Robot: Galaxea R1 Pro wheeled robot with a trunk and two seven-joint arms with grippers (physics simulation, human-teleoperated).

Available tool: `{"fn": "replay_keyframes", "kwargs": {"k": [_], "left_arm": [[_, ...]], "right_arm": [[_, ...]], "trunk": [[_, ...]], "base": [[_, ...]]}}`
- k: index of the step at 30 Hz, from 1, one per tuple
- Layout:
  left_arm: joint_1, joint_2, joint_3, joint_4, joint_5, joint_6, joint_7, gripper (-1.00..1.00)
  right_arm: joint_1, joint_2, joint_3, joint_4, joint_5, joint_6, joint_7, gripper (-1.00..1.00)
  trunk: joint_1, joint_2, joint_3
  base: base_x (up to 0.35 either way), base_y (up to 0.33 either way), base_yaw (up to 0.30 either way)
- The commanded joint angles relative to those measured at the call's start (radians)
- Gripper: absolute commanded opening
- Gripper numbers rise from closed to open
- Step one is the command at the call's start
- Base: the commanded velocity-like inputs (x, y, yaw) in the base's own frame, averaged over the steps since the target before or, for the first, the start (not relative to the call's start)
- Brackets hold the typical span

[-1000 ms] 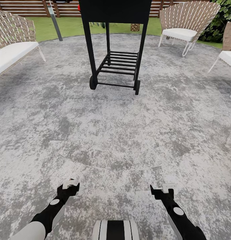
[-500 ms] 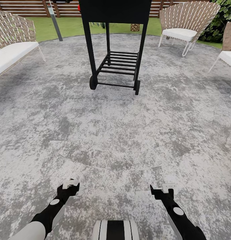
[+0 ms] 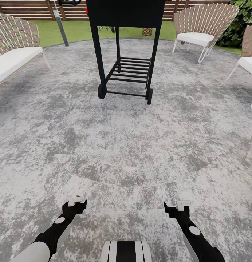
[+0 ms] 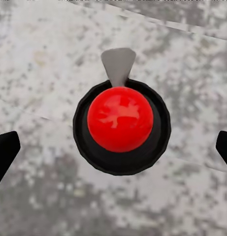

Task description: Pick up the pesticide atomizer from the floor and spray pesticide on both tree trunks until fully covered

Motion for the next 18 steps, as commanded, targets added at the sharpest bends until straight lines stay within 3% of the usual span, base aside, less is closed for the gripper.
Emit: {"fn": "replay_keyframes", "kwargs": {"k": [1, 18], "left_arm": [[0.0, 0.0, 0.0, 0.001, 0.004, -0.003, 0.001, 1.0], [0.0, 0.0, 0.0, 0.0, 0.004, -0.003, 0.001, 1.0]], "right_arm": [[0.0, 0.0, 0.001, 0.001, 0.001, -0.003, 0.0, 1.0], [0.0, 0.0, 0.001, 0.0, 0.001, -0.003, 0.0, 1.0]], "trunk": [[0.0, 0.0, 0.0], [0.0, 0.0, 0.006]], "base": [[0.0, 0.0, 0.0], [0.0, 0.0, -0.013]]}}
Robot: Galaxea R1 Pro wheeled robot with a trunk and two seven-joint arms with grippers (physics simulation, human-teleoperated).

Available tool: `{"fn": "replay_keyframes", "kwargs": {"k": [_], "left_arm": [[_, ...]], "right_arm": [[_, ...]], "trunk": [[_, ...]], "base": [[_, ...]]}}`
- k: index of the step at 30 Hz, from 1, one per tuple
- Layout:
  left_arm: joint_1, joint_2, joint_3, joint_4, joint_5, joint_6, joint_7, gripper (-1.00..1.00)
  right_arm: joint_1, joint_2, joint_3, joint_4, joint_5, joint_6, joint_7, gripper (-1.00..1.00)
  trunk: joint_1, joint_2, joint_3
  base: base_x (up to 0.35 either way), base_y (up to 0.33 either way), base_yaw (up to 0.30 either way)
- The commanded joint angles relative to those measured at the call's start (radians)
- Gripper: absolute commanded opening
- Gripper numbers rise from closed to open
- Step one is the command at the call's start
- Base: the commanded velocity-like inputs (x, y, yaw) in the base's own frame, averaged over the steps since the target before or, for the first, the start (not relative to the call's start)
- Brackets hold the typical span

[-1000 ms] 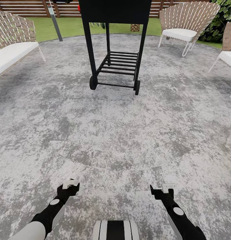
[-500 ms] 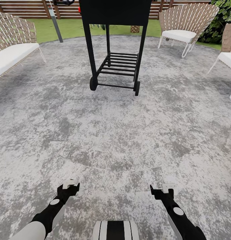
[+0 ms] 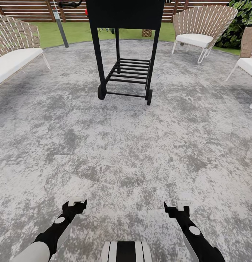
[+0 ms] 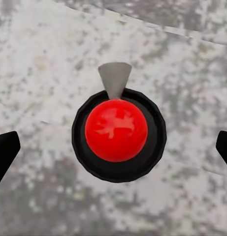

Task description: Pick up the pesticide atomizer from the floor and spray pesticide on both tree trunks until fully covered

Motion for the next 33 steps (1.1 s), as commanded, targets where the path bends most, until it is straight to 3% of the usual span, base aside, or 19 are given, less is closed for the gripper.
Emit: {"fn": "replay_keyframes", "kwargs": {"k": [1, 10, 11, 33], "left_arm": [[0.0, 0.0, 0.0, 0.001, 0.004, -0.003, 0.001, 1.0], [0.0, 0.0, 0.001, 0.001, 0.004, -0.003, 0.001, 1.0], [0.0, 0.001, 0.001, 0.001, 0.004, -0.003, 0.001, -1.0], [0.0, 0.0, 0.015, -0.001, 0.004, -0.003, 0.001, -1.0]], "right_arm": [[0.0, 0.0, 0.001, 0.001, 0.001, -0.003, 0.0, 1.0], [0.0, 0.0, 0.001, 0.001, 0.001, -0.003, 0.0, 1.0], [0.0, 0.0, 0.001, 0.001, 0.001, -0.003, 0.0, 1.0], [0.0, 0.0, 0.001, 0.002, 0.001, -0.003, 0.0, 1.0]], "trunk": [[0.0, 0.0, 0.0], [0.0, 0.0, 0.001], [0.0, 0.0, 0.001], [0.0, 0.0, 0.001]], "base": [[0.0, 0.0, 0.0], [0.0, 0.0, 0.0], [0.0, 0.0, 0.0], [0.0, 0.0, 0.0]]}}
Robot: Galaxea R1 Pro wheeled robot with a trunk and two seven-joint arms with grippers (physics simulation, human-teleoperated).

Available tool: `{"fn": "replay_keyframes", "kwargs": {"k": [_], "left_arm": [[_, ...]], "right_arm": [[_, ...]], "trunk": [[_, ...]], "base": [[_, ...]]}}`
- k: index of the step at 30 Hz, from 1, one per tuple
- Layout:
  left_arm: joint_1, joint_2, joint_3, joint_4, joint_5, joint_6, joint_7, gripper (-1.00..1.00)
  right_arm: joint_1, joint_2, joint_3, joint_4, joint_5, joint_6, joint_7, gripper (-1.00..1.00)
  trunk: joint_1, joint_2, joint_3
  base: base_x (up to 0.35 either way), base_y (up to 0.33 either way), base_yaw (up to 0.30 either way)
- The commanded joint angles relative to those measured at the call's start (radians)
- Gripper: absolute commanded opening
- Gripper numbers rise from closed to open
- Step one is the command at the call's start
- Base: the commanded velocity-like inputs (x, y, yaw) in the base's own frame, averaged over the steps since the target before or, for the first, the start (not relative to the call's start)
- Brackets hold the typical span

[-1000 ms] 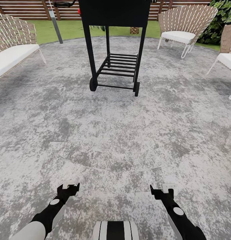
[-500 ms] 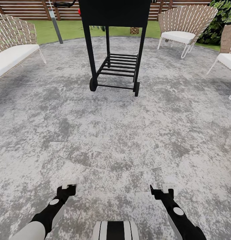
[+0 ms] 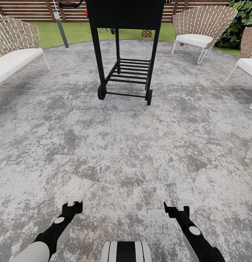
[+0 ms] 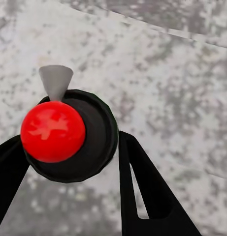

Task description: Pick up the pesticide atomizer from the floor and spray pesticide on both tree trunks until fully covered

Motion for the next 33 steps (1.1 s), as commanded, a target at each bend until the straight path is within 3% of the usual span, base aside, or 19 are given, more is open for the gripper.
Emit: {"fn": "replay_keyframes", "kwargs": {"k": [1, 14, 17, 33], "left_arm": [[0.0, 0.0, 0.0, 0.001, 0.004, -0.003, 0.001, -1.0], [0.0, 0.0, 0.002, 0.002, 0.004, -0.002, 0.0, -1.0], [-0.012, 0.014, -0.002, 0.008, 0.0, 0.008, 0.003, -1.0], [0.004, 0.012, -0.009, -0.012, -0.004, 0.063, -0.003, -1.0]], "right_arm": [[0.0, 0.0, 0.001, 0.001, 0.001, -0.003, 0.0, 1.0], [0.0, 0.0, 0.001, 0.002, 0.002, -0.003, 0.002, 1.0], [-0.018, 0.017, -0.003, -0.015, -0.002, -0.019, 0.007, 1.0], [-0.033, -0.004, -0.002, -0.105, -0.005, -0.005, 0.014, 1.0]], "trunk": [[0.0, 0.0, -0.001], [-0.006, 0.003, 0.046], [-0.006, 0.003, 0.046], [-0.007, 0.003, 0.053]], "base": [[0.0, 0.0, 0.0], [0.0, 0.0, 0.0], [0.0, 0.0, 0.0], [0.0, 0.0, 0.0]]}}
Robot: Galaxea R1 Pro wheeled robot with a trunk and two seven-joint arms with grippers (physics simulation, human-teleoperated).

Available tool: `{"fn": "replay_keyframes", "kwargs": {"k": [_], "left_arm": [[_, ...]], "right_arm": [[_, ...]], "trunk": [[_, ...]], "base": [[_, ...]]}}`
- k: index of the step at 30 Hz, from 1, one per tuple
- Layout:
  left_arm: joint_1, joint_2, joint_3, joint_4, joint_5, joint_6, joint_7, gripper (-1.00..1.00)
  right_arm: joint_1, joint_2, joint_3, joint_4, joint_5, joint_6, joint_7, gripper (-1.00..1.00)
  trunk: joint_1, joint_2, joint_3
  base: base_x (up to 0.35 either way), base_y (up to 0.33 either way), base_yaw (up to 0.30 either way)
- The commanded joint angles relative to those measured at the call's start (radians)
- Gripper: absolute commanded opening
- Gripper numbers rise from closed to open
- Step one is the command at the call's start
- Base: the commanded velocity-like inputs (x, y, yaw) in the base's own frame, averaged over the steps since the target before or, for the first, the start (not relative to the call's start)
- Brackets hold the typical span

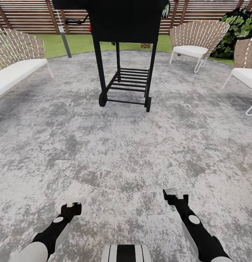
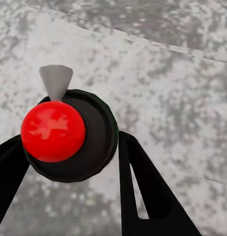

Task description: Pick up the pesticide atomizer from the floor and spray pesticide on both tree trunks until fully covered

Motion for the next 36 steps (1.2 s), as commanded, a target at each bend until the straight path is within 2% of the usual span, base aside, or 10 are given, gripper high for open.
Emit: {"fn": "replay_keyframes", "kwargs": {"k": [1, 14, 22, 25, 26, 27, 29, 31, 33, 36], "left_arm": [[0.0, 0.0, 0.0, 0.001, 0.004, -0.003, 0.001, -1.0], [0.001, 0.0, 0.0, 0.009, 0.004, -0.003, 0.002, -1.0], [0.027, 0.004, 0.002, 0.013, 0.004, -0.006, 0.003, -1.0], [0.052, 0.006, 0.002, 0.013, 0.004, -0.011, 0.005, -1.0], [0.071, 0.006, 0.002, 0.013, 0.004, -0.016, 0.005, -1.0], [0.081, 0.006, 0.002, 0.013, 0.004, -0.017, 0.005, -1.0], [0.092, 0.006, 0.002, 0.013, 0.004, -0.018, 0.005, -1.0], [0.112, 0.006, 0.002, 0.012, 0.005, -0.02, 0.005, -1.0], [0.143, 0.006, 0.002, 0.011, 0.006, -0.025, 0.005, -1.0], [0.165, 0.006, 0.002, 0.01, 0.008, -0.028, 0.005, -1.0]], "right_arm": [[0.0, -0.001, 0.001, -0.005, 0.001, -0.003, 0.001, 1.0], [0.0, -0.003, 0.002, -0.005, 0.004, -0.006, 0.001, 1.0], [0.001, -0.011, 0.002, 0.133, 0.004, -0.035, 0.001, 1.0], [0.004, -0.025, 0.002, 0.257, 0.003, -0.158, 0.0, 1.0], [0.007, -0.028, 0.002, 0.348, 0.002, -0.251, 0.001, 1.0], [0.009, -0.028, 0.002, 0.395, 0.002, -0.295, 0.0, 1.0], [0.01, -0.028, 0.002, 0.444, 0.001, -0.338, 0.0, 1.0], [0.011, -0.029, 0.002, 0.544, 0.001, -0.425, -0.001, 1.0], [0.013, -0.029, 0.002, 0.678, 0.0, -0.569, -0.001, 1.0], [0.032, -0.027, 0.002, 0.729, 0.0, -0.657, -0.001, 1.0]], "trunk": [[-0.001, 0.0, 0.003], [-0.006, 0.003, 0.065], [-0.01, 0.005, 0.108], [-0.011, 0.006, 0.125], [-0.012, 0.006, 0.13], [-0.012, 0.006, 0.136], [-0.013, 0.007, 0.146], [-0.014, 0.007, 0.157], [-0.015, 0.008, 0.168], [-0.016, 0.008, 0.184]], "base": [[0.0, 0.0, 0.0], [0.0, 0.0, 0.0], [0.0, 0.0, 0.0], [0.0, 0.0, 0.0], [0.0, 0.0, 0.0], [0.0, 0.0, 0.0], [0.0, 0.0, 0.0], [0.0, 0.0, 0.0], [0.0, 0.0, 0.0], [0.0, 0.0, 0.0]]}}
